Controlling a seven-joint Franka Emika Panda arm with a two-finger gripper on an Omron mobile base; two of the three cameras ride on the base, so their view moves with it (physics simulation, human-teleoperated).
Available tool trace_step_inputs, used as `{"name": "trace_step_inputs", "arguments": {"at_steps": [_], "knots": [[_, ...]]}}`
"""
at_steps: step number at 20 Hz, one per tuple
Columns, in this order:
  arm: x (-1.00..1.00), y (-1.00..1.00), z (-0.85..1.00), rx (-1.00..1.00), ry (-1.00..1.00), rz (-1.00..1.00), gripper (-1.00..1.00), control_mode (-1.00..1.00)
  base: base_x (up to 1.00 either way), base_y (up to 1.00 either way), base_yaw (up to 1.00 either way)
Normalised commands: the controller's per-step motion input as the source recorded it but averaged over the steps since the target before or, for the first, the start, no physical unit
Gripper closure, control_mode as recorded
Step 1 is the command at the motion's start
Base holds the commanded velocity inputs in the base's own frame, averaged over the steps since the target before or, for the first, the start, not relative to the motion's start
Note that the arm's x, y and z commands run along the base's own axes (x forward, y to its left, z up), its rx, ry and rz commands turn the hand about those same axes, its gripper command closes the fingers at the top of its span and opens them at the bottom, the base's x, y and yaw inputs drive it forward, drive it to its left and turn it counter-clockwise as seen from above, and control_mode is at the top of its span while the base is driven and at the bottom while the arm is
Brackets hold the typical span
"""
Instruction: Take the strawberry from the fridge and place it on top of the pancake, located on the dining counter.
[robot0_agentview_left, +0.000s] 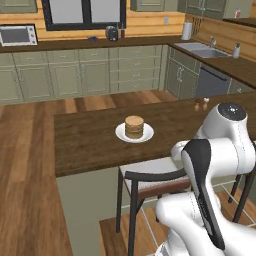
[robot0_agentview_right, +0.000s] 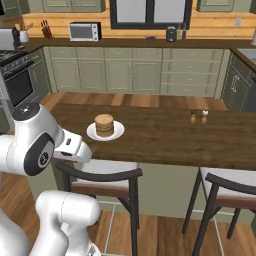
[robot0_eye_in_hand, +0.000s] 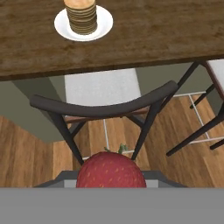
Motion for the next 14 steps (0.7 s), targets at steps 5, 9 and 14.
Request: {"name": "trace_step_inputs", "arguments": {"at_steps": [5, 9, 14], "knots": [[0.0, 0.0, 0.0, 0.0, 0.0, 0.0, 1.0, 1.0, 0.67, 0.2, 0.0], [0.0, 0.0, 0.0, 0.0, 0.0, 0.0, 1.0, 1.0, 0.44, 0.49, 0.0], [0.0, 0.0, 0.0, 0.0, 0.0, 0.0, 1.0, 1.0, 0.37, 0.47, 0.0]]}}
